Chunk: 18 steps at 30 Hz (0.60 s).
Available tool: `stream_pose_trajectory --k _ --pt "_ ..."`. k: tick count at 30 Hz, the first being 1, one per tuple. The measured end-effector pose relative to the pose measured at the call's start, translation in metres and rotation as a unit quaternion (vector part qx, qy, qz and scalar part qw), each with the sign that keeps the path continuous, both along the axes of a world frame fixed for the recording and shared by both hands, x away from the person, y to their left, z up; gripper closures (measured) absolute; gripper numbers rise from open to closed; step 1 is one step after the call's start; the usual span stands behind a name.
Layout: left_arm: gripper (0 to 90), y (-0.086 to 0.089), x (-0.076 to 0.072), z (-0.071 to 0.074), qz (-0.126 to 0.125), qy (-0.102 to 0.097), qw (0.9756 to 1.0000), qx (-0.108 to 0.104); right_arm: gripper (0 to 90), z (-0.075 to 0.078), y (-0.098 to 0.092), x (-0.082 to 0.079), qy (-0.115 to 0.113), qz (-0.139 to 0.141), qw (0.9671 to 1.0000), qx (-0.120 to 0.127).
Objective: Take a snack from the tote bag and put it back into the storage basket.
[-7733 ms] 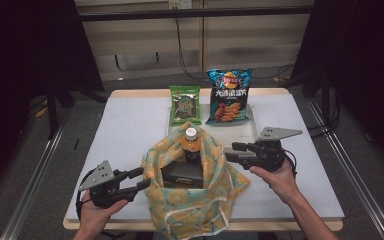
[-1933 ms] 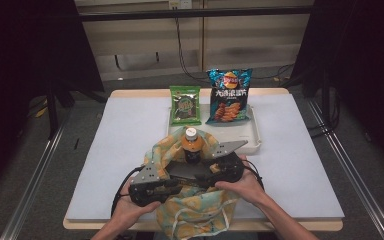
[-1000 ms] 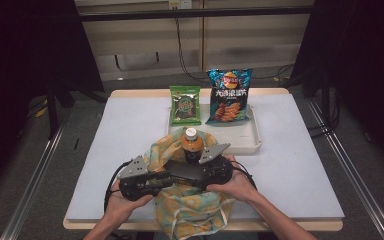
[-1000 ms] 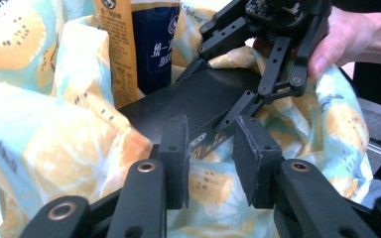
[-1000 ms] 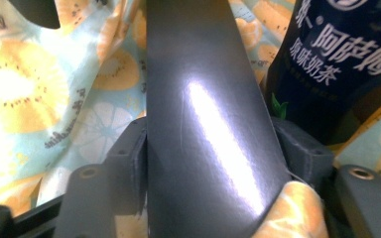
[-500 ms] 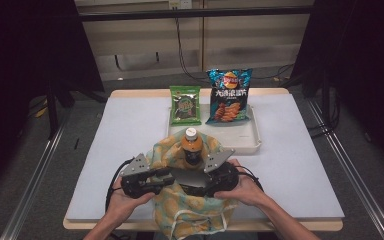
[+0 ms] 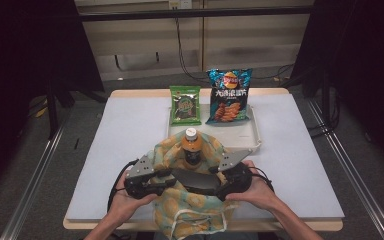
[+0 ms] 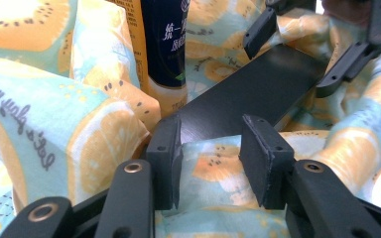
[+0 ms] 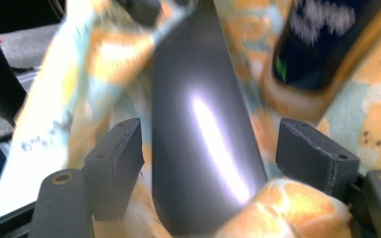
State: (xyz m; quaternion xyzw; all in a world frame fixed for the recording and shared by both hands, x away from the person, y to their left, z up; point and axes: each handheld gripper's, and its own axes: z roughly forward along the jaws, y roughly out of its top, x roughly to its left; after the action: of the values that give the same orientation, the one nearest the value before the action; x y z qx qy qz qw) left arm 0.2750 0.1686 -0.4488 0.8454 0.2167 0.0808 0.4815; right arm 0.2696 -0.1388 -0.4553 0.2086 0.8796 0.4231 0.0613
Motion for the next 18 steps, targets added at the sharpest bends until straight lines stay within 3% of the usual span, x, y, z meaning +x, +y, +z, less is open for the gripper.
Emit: stream_pose_trajectory --k 4,11,14,18 --pt "60.0 0.0 -0.001 0.0 0.001 0.003 1.0 -0.001 23.5 -0.002 -0.004 0.003 0.006 -0.007 1.0 0.002" --pt "61.6 0.0 -0.003 0.0 0.001 0.007 1.0 -0.002 20.4 0.021 0.015 0.01 -0.004 0.008 0.9995 0.029" --pt "61.8 0.0 -0.003 0.0 0.0 0.005 1.0 0.0 21.5 0.032 0.023 0.013 -0.006 0.011 0.9986 0.051" --pt "61.8 0.0 -0.003 0.0 0.001 0.005 1.0 -0.001 30.0 0.033 0.037 0.016 -0.002 0.022 0.9986 0.048"
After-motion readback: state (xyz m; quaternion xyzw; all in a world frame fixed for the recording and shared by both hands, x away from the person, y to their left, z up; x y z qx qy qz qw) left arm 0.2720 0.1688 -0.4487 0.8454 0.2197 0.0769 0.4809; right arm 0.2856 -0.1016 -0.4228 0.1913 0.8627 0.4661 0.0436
